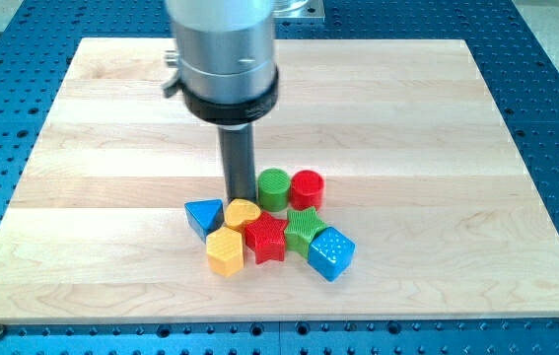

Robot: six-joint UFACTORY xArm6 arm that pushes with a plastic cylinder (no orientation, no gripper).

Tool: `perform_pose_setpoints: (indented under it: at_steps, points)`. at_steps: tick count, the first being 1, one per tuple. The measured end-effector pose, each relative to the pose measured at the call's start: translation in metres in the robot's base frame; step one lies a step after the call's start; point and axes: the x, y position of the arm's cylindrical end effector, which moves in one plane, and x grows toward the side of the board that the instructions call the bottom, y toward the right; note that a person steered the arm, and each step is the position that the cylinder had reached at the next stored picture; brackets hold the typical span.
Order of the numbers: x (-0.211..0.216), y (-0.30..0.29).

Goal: Push the green circle into the yellow blocks

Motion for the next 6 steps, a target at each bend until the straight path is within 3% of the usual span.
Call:
perform_pose_setpoints:
  at_steps: [3, 5, 6]
  points:
    - [-0.030, -0.041]
    - [-0.072, -0.018]
    - [-0.072, 0.027]
